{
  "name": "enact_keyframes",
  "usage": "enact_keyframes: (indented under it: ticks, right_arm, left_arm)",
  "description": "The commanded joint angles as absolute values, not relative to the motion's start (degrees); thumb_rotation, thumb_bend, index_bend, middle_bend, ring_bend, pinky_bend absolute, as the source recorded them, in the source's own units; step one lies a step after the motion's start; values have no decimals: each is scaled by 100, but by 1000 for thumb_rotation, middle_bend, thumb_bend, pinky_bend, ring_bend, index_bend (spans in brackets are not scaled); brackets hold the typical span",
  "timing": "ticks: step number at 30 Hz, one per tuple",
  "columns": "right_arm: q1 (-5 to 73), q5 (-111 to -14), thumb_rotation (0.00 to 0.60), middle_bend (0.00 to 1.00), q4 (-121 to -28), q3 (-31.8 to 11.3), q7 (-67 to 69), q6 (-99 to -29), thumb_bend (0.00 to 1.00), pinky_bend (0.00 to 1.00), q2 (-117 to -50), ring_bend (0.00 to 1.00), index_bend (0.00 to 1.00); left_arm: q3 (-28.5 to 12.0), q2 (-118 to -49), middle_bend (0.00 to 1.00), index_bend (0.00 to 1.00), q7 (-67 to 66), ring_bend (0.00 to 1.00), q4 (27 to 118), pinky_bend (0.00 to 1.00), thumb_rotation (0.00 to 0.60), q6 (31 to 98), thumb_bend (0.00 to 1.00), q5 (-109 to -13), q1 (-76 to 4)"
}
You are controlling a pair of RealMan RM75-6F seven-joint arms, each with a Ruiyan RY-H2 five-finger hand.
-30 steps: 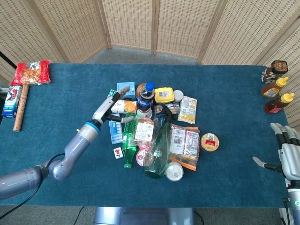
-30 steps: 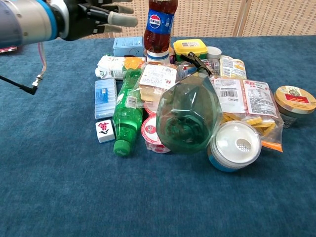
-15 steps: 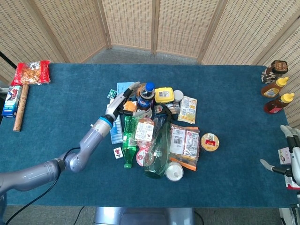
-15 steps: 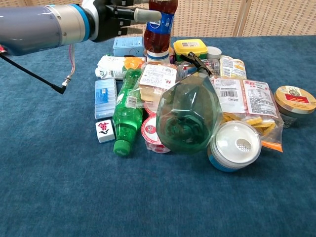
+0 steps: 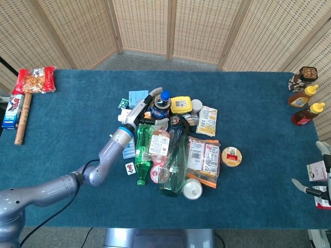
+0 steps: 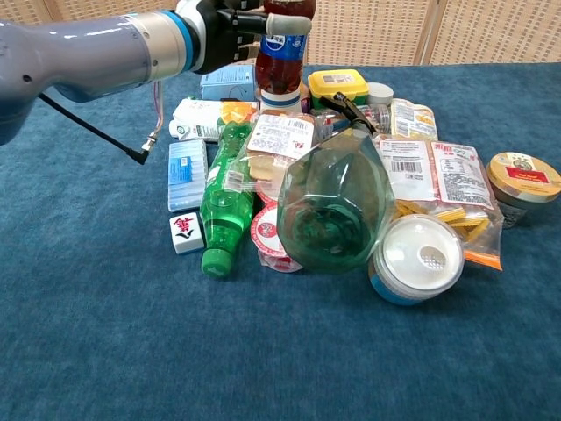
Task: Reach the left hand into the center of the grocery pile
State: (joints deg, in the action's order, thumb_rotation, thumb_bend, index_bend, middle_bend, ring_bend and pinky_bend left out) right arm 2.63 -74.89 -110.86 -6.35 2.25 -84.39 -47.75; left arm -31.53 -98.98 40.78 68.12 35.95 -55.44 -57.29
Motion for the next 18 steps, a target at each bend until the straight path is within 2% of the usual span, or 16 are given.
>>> enact_keyframes:
  ticks: [1,5,9,18]
  right_arm:
    - [211,-7527,486,24,-11088,-615,318,-8470,35,0,-4747,0,0]
    - [155,-7567,491,34,-11080,-604,398,-8516,33,0,-4717,0,0]
    - [130,-7595,489,35,-11071,-607,429,-8543,35,0,-4706,0,0]
    - [159,-7622,492,35,-10985,-613,499,-8451,35,0,-4790,0,0]
  left_arm:
    - [-3189,-10054,105,138,3948,138,6655,0,600,3676,309,-5453,-5848]
    - [-3240,-10268,244,249,3685,319,6467,0,600,3878,444,-5287,-5985]
    - [-3294,-10365,367,376,3449,458,6445,53,600,4112,483,-5130,-6011]
    - [-3433,-10031,411,421,3291,504,7060,116,600,4391,477,-4949,-5683]
